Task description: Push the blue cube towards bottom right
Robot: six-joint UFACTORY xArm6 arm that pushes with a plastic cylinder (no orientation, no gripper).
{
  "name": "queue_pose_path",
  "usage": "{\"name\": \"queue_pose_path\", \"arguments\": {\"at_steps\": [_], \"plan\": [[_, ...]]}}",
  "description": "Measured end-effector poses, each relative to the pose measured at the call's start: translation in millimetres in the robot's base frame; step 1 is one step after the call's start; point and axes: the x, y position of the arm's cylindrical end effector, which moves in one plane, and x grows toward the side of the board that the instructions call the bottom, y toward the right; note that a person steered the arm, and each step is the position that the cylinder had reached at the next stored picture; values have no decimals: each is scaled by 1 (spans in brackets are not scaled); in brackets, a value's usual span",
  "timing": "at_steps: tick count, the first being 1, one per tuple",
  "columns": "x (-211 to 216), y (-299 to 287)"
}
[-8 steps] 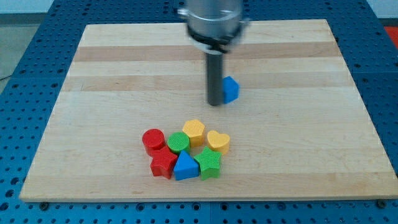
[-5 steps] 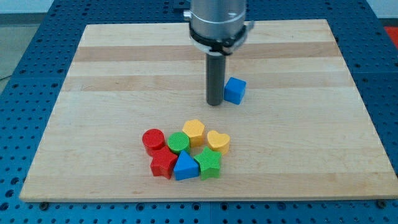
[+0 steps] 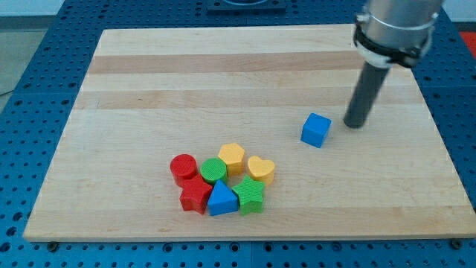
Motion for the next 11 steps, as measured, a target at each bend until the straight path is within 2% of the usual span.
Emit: {"name": "queue_pose_path", "arguments": {"at_steps": [1,2,3,4,5,6,7,8,9,11], "plan": [[-12,-47],[30,-65],[74,-12],[89,5],[65,-34],[59,-69],[73,-82],[105,-79],[117,-36],[119,-8]]}}
